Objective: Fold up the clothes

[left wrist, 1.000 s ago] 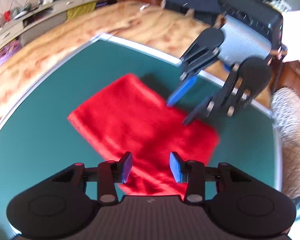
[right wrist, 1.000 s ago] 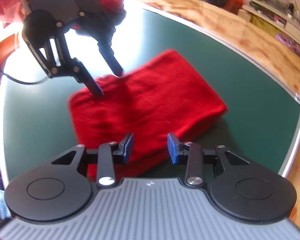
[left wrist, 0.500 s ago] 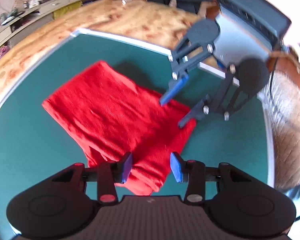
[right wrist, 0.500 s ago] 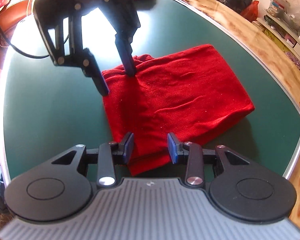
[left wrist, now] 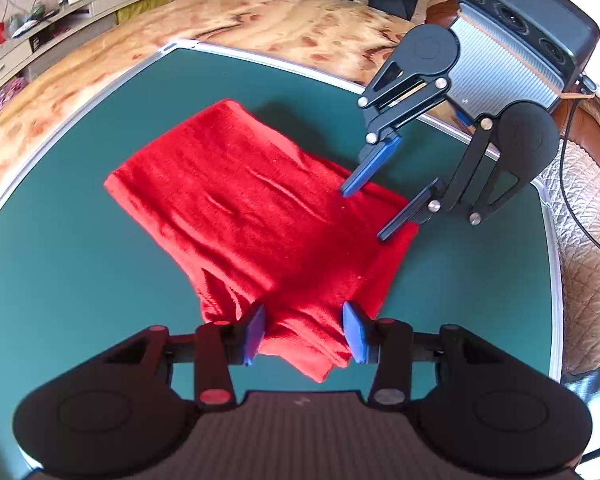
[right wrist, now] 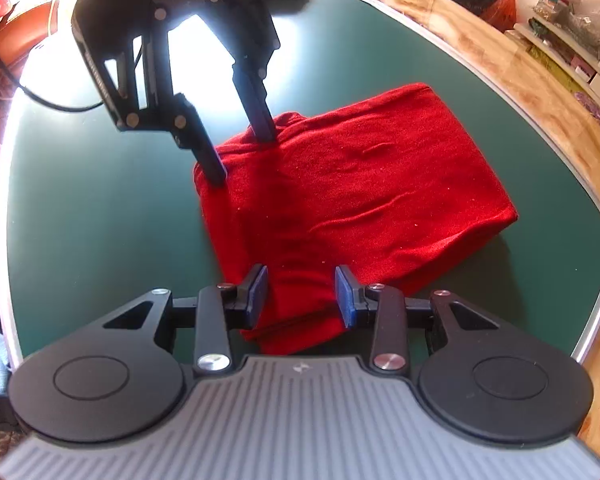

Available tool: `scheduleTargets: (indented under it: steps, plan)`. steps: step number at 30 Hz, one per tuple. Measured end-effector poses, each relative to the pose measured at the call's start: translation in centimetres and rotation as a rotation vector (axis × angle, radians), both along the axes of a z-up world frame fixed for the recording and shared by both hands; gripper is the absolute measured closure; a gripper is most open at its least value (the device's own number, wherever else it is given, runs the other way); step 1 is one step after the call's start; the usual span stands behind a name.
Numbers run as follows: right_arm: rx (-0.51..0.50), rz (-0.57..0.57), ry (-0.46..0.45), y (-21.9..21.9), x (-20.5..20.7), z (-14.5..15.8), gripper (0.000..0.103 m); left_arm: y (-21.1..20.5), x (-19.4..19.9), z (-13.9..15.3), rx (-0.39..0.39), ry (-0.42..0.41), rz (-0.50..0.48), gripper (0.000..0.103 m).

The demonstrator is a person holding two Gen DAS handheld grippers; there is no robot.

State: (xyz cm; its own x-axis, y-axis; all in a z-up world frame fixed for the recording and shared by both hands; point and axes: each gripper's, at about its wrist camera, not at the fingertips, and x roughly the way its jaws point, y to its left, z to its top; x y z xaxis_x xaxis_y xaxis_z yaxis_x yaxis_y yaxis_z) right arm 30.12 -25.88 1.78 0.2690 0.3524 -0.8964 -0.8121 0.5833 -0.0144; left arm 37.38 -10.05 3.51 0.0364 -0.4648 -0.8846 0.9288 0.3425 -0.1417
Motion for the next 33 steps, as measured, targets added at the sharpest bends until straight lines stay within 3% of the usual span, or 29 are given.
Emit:
scheduleTargets:
  steps: [5,9,18,19,21,25,28,30,33]
  plan:
    - [0.047,-0.1,-0.04,-1.2,2.8,1.4,0.06,0.0,0.3,0.8,-0.012,0.021,0.037,0.054]
    - [0.032,-0.131,-0.064,-1.9,5.7,0.3,0.06,0.3,0.1,0.3,0.006,0.039,0.045,0.053]
    - [0.112,-0.238,0.105,-6.0,9.0,-0.5,0.055,0.5,1.3,0.2,-0.003,0.099,0.087,0.053]
    - [0.121,-0.25,0.104,-6.2,9.1,-0.1,0.055,0.7,1.6,0.8,-0.017,0.108,0.116,0.052]
    - [0.137,-0.286,0.095,-6.3,9.4,0.7,0.055,0.9,2.6,1.9,-0.045,0.121,0.189,0.041]
    - [0.188,-0.41,0.126,-5.6,11.1,1.9,0.055,0.0,6.1,3.3,-0.069,0.115,0.397,0.033]
    - [0.175,-0.473,0.141,-4.5,11.9,1.6,0.055,-1.2,8.2,3.3,-0.051,0.106,0.542,0.032]
    - [0.123,-0.501,0.138,-4.0,12.5,0.7,0.055,-1.9,9.0,2.7,-0.048,0.12,0.6,0.032]
    - [0.108,-0.54,0.143,-4.5,12.8,-0.3,0.055,-3.1,9.4,1.4,0.027,0.11,0.633,0.032]
